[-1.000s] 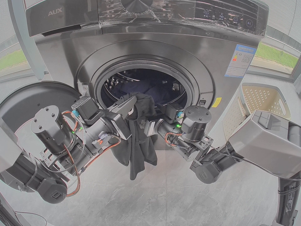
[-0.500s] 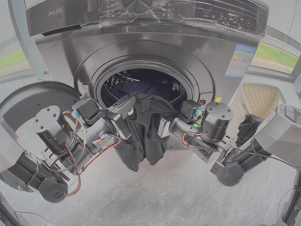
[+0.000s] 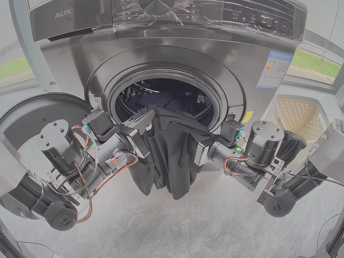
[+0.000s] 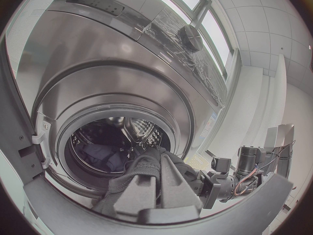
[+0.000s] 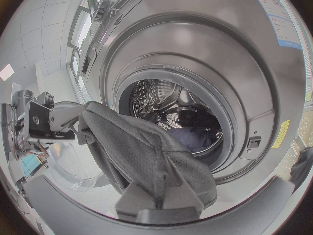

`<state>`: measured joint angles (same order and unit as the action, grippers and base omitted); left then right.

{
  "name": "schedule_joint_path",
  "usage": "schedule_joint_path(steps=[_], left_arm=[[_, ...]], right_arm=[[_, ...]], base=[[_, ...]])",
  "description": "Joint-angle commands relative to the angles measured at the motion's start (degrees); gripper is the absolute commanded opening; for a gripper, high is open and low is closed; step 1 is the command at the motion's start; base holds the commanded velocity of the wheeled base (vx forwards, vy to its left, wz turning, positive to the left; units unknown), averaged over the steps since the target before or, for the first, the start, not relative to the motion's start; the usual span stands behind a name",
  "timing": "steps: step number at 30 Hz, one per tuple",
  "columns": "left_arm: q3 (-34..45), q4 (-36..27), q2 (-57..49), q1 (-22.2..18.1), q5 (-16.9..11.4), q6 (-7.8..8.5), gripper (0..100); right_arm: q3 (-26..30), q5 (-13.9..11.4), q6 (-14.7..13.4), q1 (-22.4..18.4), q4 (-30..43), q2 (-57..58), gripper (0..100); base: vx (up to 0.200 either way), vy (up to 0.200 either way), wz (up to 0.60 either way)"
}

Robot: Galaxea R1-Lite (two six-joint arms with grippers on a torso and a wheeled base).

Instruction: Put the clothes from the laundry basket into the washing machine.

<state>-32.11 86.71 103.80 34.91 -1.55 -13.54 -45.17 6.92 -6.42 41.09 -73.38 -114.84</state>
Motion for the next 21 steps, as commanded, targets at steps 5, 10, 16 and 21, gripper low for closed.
schedule_joint_path(steps=[5, 10, 16, 21], left_arm=[[-0.1, 0.1, -0.6, 0.3, 0.1, 0.01, 0], [-0.2, 0.1, -1.1, 0.5, 0.0, 0.01, 0], [-0.2, 0.2, -1.1, 0.2, 0.0, 0.01, 0], [-0.1, 0.2, -1.1, 0.2, 0.0, 0.01, 0]], right_arm=[[0.1, -0.1, 0.3, -1.2, 0.1, -1.7, 100], [0.5, -0.1, 0.3, -3.8, 0.3, -2.3, 100], [0.4, -0.5, 0.4, -3.0, 0.2, -3.2, 100], [-0.3, -0.6, 0.4, -1.5, 0.0, -4.1, 100]], base=[[0.0, 0.0, 0.0], [0.0, 0.0, 0.0], [0.0, 0.0, 0.0], [0.0, 0.0, 0.0]])
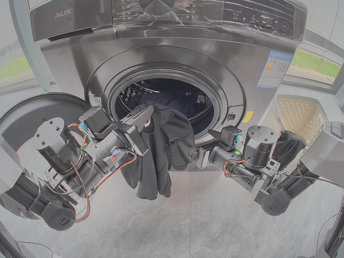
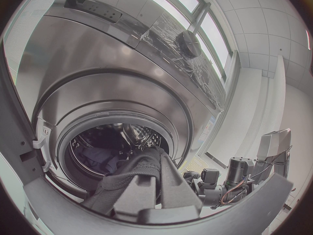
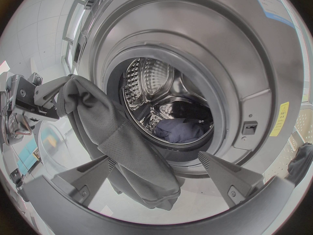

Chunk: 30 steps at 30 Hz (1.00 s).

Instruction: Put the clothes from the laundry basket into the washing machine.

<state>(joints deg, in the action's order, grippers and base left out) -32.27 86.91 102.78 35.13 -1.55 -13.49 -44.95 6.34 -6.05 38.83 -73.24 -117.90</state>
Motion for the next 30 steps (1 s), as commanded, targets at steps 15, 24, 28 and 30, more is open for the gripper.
schedule_joint_path(steps=[15, 24, 28, 30], left_arm=[[-0.2, 0.0, 0.5, -0.2, 0.1, -0.04, 0], [0.4, 0.0, 0.1, -0.2, 0.1, -0.04, 0], [0.5, 0.0, -0.2, -0.2, 0.1, -0.04, 0], [0.6, 0.1, -0.4, -0.2, 0.1, -0.04, 0]], right_arm=[[3.3, -0.2, 0.0, 4.3, -0.7, 0.6, 100], [-3.9, -1.2, 0.0, 4.1, -0.1, -0.8, 100], [-6.6, -1.2, 0.1, 3.8, -0.1, -2.8, 100], [-8.4, -1.2, 0.0, 3.8, -0.2, -4.6, 100]], base=[[0.0, 0.0, 0.0], [0.0, 0.0, 0.0], [0.0, 0.0, 0.0], [0.0, 0.0, 0.0]])
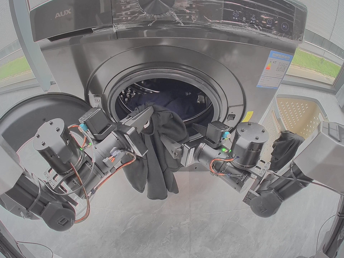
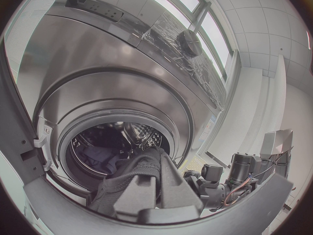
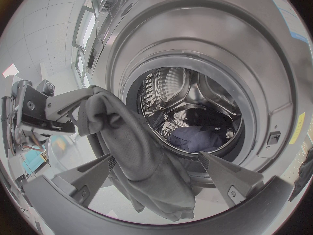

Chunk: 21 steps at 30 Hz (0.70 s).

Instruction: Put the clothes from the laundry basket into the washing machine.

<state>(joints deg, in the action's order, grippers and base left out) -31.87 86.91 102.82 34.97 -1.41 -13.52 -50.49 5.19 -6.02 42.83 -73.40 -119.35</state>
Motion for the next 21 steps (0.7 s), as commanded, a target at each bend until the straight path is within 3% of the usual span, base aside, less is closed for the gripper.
schedule_joint_path(steps=[1, 6, 7, 13, 21], left_arm=[[0.2, 0.1, -0.4, 0.0, 0.0, -0.02, 0], [0.2, 0.1, -0.5, 0.0, 0.0, -0.02, 0], [0.2, 0.1, -0.5, 0.0, 0.0, -0.02, 0], [0.8, 0.5, -0.3, -0.1, -0.1, -0.02, 0], [1.0, 1.3, 0.5, -0.2, -0.1, -0.02, 0]], right_arm=[[-3.1, 0.0, 0.0, -0.2, -0.2, -3.4, 100], [-6.2, 0.1, 0.0, -0.2, -0.5, -5.4, 100], [-6.7, 0.1, 0.0, -0.1, -0.6, -5.5, 0], [-7.5, 0.1, 0.0, -0.5, -1.5, -3.8, 0], [-1.1, 0.1, 0.0, 0.1, -1.3, 4.8, 0]], base=[[0.0, 0.0, 0.0], [0.0, 0.0, 0.0], [0.0, 0.0, 0.0], [0.0, 0.0, 0.0], [0.0, 0.0, 0.0]])
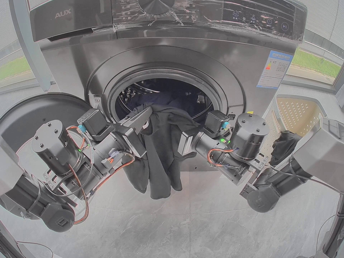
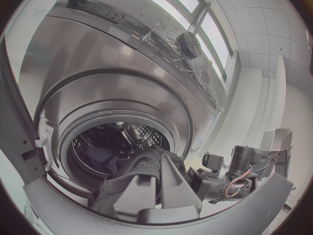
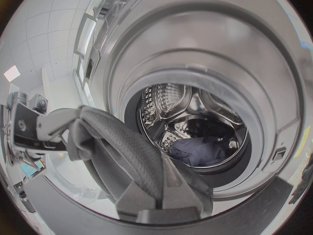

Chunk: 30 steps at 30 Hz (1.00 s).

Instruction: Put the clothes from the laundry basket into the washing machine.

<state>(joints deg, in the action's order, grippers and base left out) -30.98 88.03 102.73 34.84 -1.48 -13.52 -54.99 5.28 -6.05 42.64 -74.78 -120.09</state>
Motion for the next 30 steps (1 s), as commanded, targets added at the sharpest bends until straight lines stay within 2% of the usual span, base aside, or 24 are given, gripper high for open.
schedule_joint_path(steps=[1, 4, 5, 10, 15, 25, 30], left_arm=[[0.1, 0.2, 0.5, 0.1, 0.0, -0.02, 0], [0.5, 0.3, 0.5, 0.1, 0.1, 0.16, 0], [0.7, 0.3, 0.4, 0.1, 0.0, 0.16, 100], [3.7, 0.3, -0.4, 0.4, -0.5, -0.37, 100], [10.1, 0.4, -0.8, 0.4, -0.8, -2.3, 100], [13.3, 0.4, 1.7, -0.2, -0.8, -2.39, 100], [15.2, 0.4, 5.3, 0.0, -0.7, -1.69, 100]], right_arm=[[4.1, 0.0, 0.0, 0.2, 0.0, 6.6, 0], [5.4, 0.0, 0.0, -0.3, 0.0, 8.7, 0], [5.7, 0.0, 0.0, -0.3, 0.0, 9.2, 0], [5.7, 0.0, -0.1, -0.1, 0.0, 11.7, 0], [5.6, -0.1, -0.2, 0.0, -0.1, 14.0, 0], [6.2, -0.2, -0.3, 0.3, 0.0, 16.8, 0], [6.5, -0.1, -0.3, 0.2, 0.0, 17.3, 0]], base=[[0.0, 0.0, 0.0], [0.0, 0.0, 0.0], [0.0, 0.0, 0.0], [0.0, 0.0, 0.0], [0.0, 0.0, 0.0], [0.0, 0.0, 0.0], [0.0, 0.0, 0.0]])
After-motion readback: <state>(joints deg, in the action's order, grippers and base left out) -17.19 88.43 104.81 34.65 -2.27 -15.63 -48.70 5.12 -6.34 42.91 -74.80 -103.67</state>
